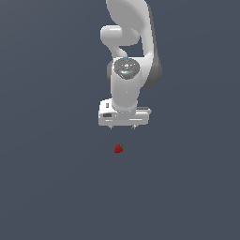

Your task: Pick up the object and move it to a goal position.

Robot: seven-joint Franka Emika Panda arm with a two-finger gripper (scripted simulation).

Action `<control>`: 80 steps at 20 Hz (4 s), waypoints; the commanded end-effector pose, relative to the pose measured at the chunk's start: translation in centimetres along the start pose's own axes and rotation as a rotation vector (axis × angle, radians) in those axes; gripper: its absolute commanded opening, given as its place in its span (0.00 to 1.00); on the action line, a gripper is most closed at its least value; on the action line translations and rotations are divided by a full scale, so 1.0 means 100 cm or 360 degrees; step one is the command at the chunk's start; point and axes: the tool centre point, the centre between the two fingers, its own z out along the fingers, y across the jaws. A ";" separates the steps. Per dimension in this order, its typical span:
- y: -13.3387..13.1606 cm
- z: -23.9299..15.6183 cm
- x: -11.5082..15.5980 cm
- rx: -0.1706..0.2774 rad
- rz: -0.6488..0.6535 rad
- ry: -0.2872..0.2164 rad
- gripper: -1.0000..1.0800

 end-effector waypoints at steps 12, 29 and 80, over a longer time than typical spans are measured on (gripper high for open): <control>0.000 0.008 0.003 0.0014 0.0189 -0.0001 0.96; 0.003 0.038 0.015 0.0052 0.0930 -0.0003 0.96; 0.018 0.119 0.039 0.0080 0.2413 0.0045 0.96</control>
